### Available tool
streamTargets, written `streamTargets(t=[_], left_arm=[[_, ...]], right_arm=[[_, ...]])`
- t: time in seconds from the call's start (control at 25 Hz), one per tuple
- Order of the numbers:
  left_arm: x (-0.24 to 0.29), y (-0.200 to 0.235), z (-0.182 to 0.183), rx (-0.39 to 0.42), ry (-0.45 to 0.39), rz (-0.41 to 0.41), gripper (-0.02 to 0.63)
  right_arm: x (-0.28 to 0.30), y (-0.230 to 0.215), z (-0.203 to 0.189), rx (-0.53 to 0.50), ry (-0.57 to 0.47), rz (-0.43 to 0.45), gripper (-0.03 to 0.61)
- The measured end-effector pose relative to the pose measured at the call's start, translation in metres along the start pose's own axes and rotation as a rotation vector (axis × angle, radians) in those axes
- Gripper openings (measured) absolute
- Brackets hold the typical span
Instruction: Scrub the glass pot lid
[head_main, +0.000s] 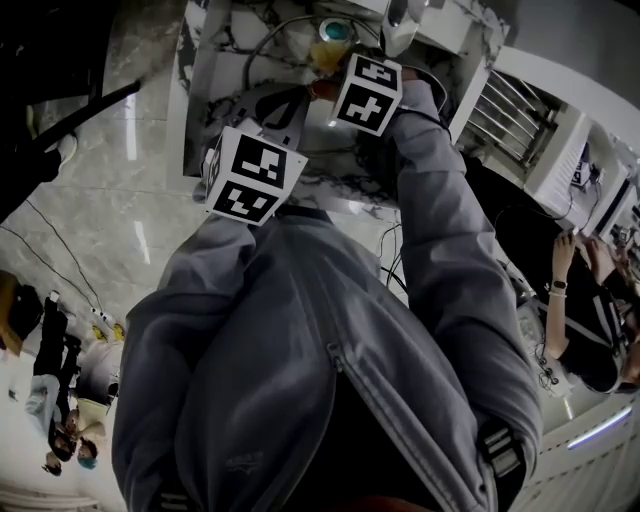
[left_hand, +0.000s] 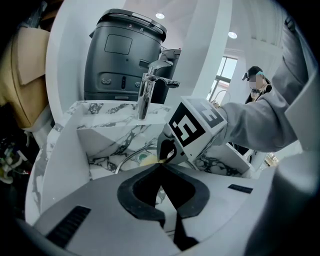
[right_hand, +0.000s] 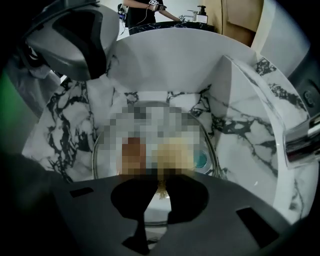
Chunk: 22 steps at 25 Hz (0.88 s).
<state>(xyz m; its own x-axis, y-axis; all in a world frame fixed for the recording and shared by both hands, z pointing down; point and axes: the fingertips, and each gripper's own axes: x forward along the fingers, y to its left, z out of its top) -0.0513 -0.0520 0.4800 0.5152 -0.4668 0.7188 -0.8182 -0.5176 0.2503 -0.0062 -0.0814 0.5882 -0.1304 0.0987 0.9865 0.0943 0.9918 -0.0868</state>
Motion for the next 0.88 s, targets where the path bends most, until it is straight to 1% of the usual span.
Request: streamTargets(t=[0.08,0.2,0.32,0.4,0.52,0.68,0.88], left_arm=[[-0.002,-0.004,-0.001,0.005,-0.003,-0.003,0.017],[-0.006,-0.009,-0.003,0.009,-0.010,-0.001,0.017],[-0.012,-0.014,-0.004,0.014,-0.017,0.002,0.017],[-0.016,-0.018,-0.005,0.018,-0.023,0.002,0.017],[-0.022,-0.023,-0.007,0.020,-0.035,0.002,0.017],[-0.029,-0.033,-0.011,0.021,-0.042,0.004,0.017],[-0.036,-0.041,-0.016,0.028,-0.054,0.012,0.017]], right_arm=[[-0.007,0.004,0.001,-0.002,-0.014,-0.005,0.060],[-0.017,0.013,0.003,-0.039,-0.024,-0.009,0.058],[-0.024,0.026,0.004,-0.079,-0.013,-0.005,0.058],[-0.028,0.033,0.004,-0.087,0.000,-0.022,0.058],[-0.035,0.044,0.005,-0.079,-0.009,-0.038,0.058],[-0.036,0.071,0.006,-0.063,-0.029,-0.011,0.058],[-0.013,0.108,0.000,-0.030,-0.017,0.038,0.058]])
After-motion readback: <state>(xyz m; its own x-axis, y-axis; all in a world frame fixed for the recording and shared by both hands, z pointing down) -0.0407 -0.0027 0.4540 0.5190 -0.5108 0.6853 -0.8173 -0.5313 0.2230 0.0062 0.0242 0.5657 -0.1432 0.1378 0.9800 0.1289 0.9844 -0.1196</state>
